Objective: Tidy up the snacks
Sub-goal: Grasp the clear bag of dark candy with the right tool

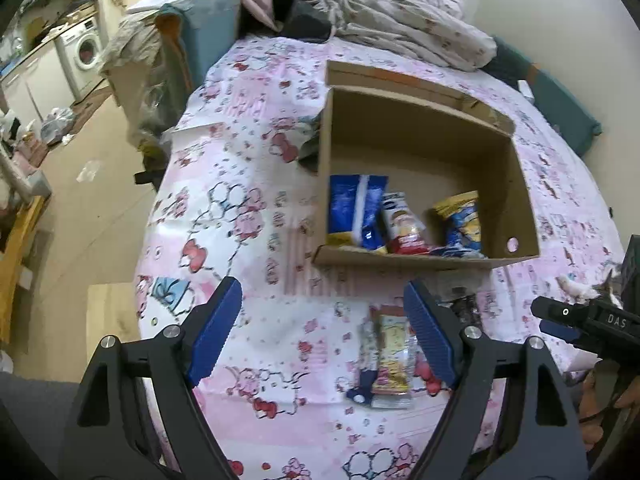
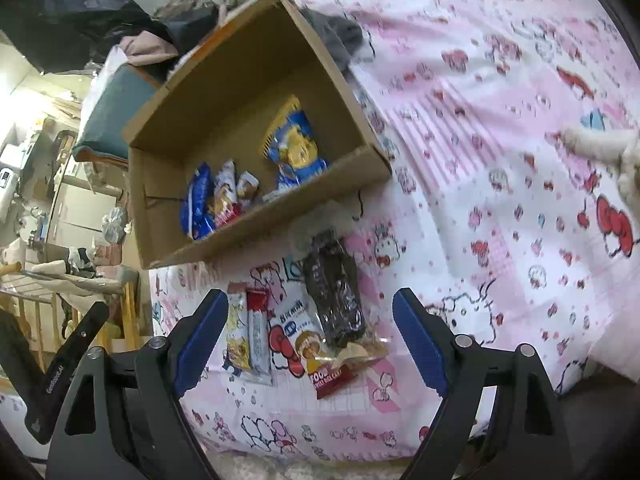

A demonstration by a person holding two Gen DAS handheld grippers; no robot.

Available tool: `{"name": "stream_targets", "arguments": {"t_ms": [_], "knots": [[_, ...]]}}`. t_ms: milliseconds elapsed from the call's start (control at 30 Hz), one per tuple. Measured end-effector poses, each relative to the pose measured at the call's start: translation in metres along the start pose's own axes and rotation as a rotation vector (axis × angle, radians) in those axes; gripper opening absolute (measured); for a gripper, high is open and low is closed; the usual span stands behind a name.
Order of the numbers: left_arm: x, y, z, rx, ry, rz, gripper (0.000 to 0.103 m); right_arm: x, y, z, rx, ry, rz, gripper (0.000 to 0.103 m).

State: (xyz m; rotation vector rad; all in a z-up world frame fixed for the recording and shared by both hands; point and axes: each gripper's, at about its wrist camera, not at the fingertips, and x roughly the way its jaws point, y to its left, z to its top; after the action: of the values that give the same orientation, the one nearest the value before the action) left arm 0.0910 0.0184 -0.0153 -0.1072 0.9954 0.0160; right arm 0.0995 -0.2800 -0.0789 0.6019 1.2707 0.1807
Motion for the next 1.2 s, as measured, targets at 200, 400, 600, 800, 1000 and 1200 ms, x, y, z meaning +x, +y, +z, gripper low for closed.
{"name": "stream_targets", "arguments": {"t_ms": [200, 400, 600, 800, 1000, 1200], "knots": [[0.016, 0.012, -0.007, -0.068, 0.095, -0.004, 0.080, 0.039, 0.008, -0.006, -0.076, 0.116, -0.105, 0.086], [0.027, 0.013, -0.010, -0.095, 0.149, -0.009, 0.080, 0.083, 0.023, -0.001, -0.193, 0.190, -0.260, 0.078], [0.031, 0.012, -0.009, -0.103, 0.168, -0.034, 0.080, 0.111, 0.037, -0.004, -0.286, 0.213, -0.329, 0.079], [0.035, 0.013, -0.008, -0.122, 0.179, -0.045, 0.080, 0.119, 0.049, -0.007, -0.379, 0.193, -0.381, 0.059], [0.035, 0.014, -0.008, -0.129, 0.179, -0.051, 0.080, 0.098, 0.041, -0.006, -0.314, 0.174, -0.292, 0.047], [0.036, 0.017, -0.009, -0.146, 0.187, -0.051, 0.080, 0.065, 0.036, -0.007, -0.217, 0.165, -0.139, 0.047]]}}
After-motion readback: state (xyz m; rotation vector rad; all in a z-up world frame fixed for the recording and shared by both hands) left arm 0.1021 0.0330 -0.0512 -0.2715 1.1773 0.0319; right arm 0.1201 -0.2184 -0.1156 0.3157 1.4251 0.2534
